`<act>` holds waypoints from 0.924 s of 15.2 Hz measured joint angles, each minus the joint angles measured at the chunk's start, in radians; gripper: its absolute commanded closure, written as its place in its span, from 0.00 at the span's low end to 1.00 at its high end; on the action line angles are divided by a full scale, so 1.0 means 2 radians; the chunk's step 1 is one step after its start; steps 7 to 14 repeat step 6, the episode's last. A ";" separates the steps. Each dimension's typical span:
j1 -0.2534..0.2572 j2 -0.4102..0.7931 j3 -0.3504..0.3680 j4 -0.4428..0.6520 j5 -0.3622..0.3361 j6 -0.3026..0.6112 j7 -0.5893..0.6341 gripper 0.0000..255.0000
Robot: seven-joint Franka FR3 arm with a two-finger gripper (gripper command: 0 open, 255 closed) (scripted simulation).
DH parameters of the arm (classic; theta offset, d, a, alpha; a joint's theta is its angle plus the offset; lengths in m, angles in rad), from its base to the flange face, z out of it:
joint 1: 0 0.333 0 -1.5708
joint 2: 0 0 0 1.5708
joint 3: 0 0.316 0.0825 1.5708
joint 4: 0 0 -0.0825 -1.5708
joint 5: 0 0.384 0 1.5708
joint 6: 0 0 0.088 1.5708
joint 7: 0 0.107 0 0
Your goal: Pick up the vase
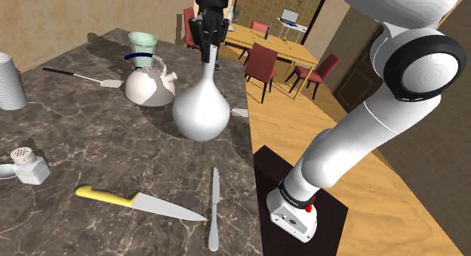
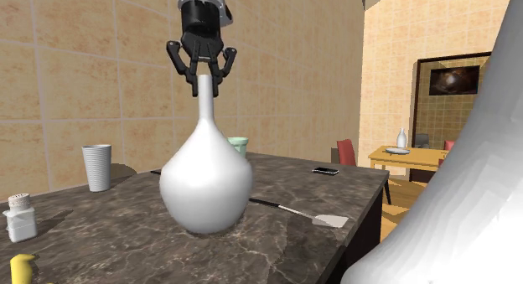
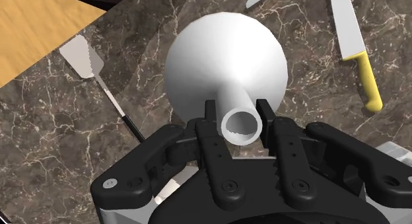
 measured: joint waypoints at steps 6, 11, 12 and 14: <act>0.000 0.019 0.002 0.062 -0.004 -0.043 0.007 1.00; 0.000 0.019 0.002 0.062 -0.004 -0.043 0.007 1.00; 0.000 0.019 0.002 0.062 -0.004 -0.043 0.007 1.00; 0.000 0.019 0.002 0.062 -0.004 -0.043 0.007 1.00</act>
